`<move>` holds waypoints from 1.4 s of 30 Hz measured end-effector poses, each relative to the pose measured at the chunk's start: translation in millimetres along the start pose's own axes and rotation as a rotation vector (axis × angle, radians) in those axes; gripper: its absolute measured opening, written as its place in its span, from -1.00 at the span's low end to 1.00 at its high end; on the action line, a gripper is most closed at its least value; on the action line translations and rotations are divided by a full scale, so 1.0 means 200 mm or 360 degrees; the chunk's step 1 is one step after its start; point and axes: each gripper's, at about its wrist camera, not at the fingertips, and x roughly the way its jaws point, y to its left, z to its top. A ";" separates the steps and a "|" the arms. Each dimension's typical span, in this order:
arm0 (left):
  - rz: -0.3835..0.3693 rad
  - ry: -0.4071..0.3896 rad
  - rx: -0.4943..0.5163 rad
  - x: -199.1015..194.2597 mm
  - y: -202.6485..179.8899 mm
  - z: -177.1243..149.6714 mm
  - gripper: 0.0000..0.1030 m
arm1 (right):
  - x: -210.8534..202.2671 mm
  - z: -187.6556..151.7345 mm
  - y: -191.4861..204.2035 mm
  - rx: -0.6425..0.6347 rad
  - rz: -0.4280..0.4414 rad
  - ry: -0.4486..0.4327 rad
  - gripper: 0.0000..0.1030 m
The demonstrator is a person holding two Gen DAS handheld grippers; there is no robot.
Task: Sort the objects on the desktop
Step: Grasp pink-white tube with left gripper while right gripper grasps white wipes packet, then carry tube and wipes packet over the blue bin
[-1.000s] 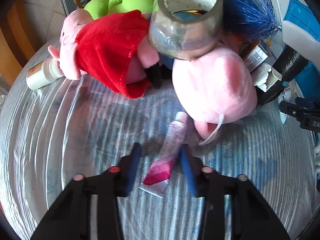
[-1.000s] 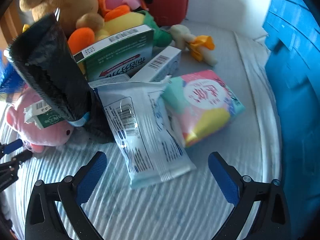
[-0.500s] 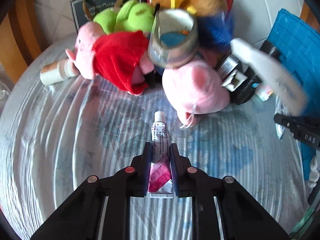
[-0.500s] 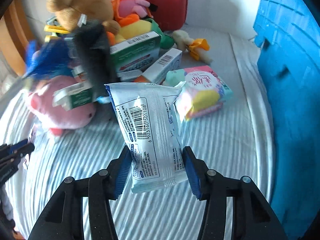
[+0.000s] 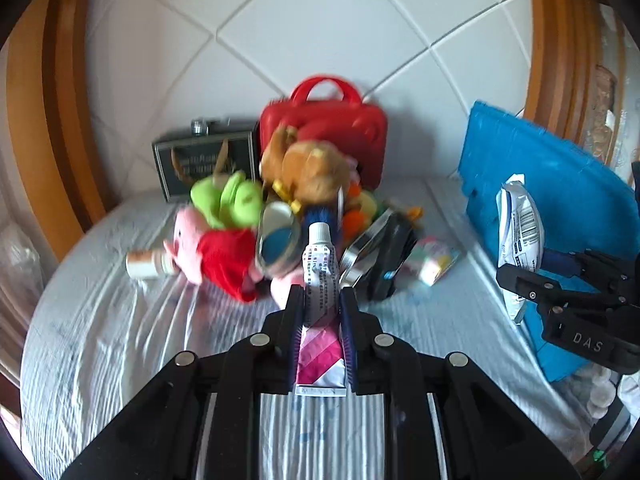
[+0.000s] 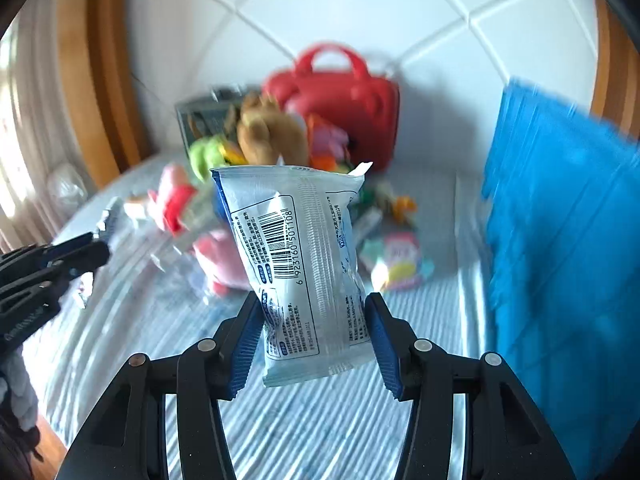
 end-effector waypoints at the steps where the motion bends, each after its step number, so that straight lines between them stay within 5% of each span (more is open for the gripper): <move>1: 0.0000 -0.0035 0.0010 -0.05 -0.04 0.02 -0.66 | -0.06 0.01 0.00 -0.0011 -0.0004 -0.0047 -0.01; 9: -0.0064 -0.0236 0.0123 -0.26 -0.38 0.15 -0.66 | -0.47 0.10 -0.12 -0.0032 -0.0093 -0.0284 0.00; 23: -0.0348 -0.0468 0.0357 -0.46 -1.19 0.36 -0.66 | -1.04 0.01 -0.76 0.0172 -0.0560 -0.0576 0.00; 33: -0.0441 -0.0449 0.0555 -0.48 -1.88 0.36 -0.66 | -1.14 -0.20 -1.30 0.0251 -0.0897 -0.0456 0.00; 42: -0.0445 -0.0226 0.0666 -0.34 -2.31 0.30 -0.66 | -1.09 -0.36 -1.65 0.0308 -0.0971 -0.0132 0.00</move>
